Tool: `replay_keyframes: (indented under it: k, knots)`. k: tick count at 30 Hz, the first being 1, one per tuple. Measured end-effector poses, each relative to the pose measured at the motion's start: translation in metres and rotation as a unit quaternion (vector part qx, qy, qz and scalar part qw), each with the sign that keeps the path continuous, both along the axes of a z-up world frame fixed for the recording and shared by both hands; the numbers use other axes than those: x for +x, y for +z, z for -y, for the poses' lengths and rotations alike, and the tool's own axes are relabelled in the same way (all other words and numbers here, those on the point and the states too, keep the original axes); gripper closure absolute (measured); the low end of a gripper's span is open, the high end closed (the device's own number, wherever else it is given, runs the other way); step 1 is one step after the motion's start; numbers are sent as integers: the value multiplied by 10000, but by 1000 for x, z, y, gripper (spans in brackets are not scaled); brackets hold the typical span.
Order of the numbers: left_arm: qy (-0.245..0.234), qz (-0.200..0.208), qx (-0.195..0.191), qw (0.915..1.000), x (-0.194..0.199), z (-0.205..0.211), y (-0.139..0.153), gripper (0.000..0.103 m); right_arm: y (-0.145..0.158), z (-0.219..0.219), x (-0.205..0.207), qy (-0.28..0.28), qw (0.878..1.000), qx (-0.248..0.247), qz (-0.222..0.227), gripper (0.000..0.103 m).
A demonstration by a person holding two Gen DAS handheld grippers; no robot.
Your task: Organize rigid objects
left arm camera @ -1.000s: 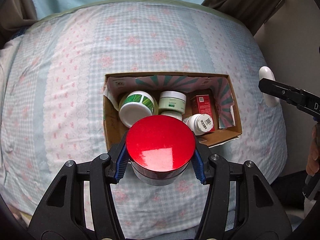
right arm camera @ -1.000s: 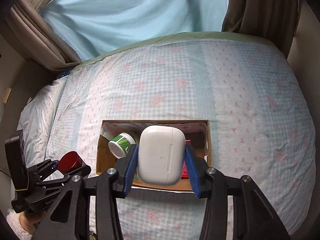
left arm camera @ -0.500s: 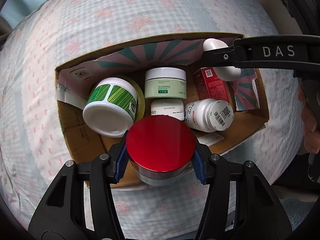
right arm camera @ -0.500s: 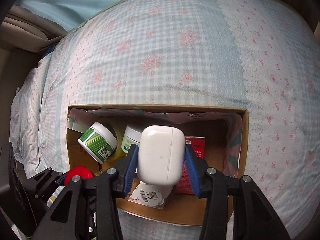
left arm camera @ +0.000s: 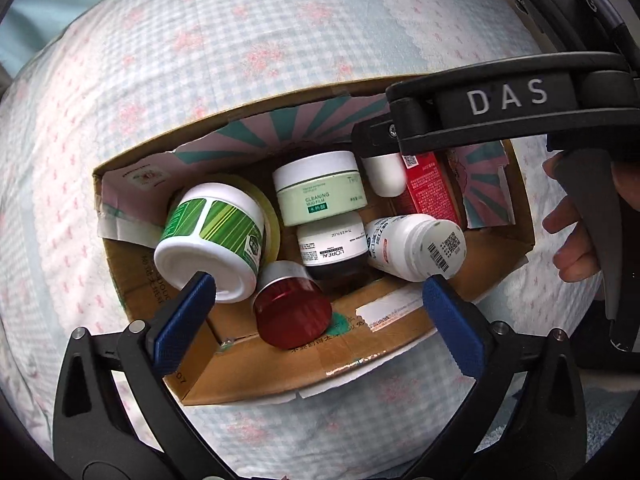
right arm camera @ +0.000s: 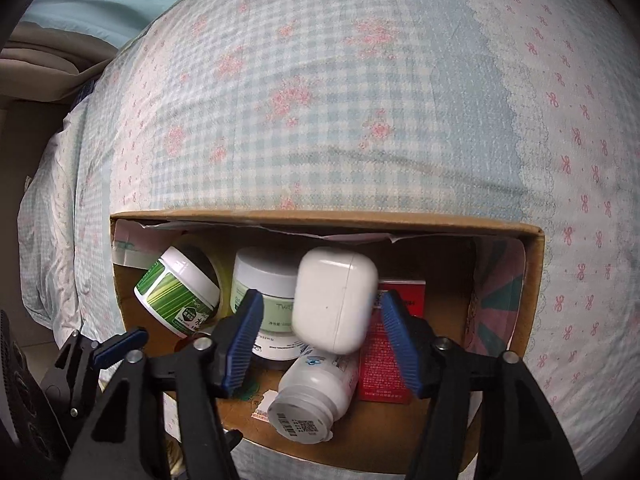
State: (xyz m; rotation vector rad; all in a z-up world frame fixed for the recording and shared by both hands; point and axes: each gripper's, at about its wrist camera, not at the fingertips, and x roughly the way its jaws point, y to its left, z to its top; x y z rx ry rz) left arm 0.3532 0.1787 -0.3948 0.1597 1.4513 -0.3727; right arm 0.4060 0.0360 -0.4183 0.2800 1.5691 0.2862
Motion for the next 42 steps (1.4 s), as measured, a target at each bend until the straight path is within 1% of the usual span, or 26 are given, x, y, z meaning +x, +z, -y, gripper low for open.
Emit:
replay_keyframes:
  k: [1,4,7,11,15,19,22,25,28,31,34,36,38,40,42]
  knots:
    - [10,11,-7,10000,-1,-1,1,0,3,2,-1,-35,10000,13,61,2]
    - [90,-8,-70,9999,-4,-6,1,0,11,4,-4,-61,9998,-113,167,1]
    - [147,42,-70,9999,-9,-9,6,0,16,7,-9,-85,9997,-128,203,1]
    - [171,156,-37,9997,-16,-8,19,0,29,9,-19,-133,9994,-136,304,1]
    - [183,375,-26,9991,-24,-8,40,0,49,11,-31,-177,9987,-73,480,1]
    - [274,654,-18,9975,-40,-13,74,0,76,10,-48,-118,9975,-83,697,1]
    - [451,885,-133,9950,-52,-19,105,0,106,12,-65,-80,9956,-79,926,2]
    - [516,1190,-242,9913,-63,-21,143,0,144,19,-84,-40,9924,-129,1223,2]
    - [607,1493,-400,9861,-75,-23,185,0,192,33,-107,-124,9857,-310,1653,2]
    - [689,1907,-680,9769,-90,-24,235,0,246,50,-134,-253,9770,-448,2068,1]
    - [742,2507,-720,9625,-110,-18,290,0,302,63,-165,-404,9625,-629,2609,1]
    - [842,2913,-702,9503,-126,-14,323,0,335,70,-186,-519,9508,-814,2945,1]
    - [993,3330,-765,9346,-147,-11,355,0,364,75,-207,-603,9356,-1054,3314,1]
    - [1070,3671,-804,9205,-167,-6,377,0,387,81,-227,-651,9213,-1191,3645,1]
    - [1048,3939,-685,9106,-186,3,393,0,404,88,-244,-721,9090,-1242,3912,1]
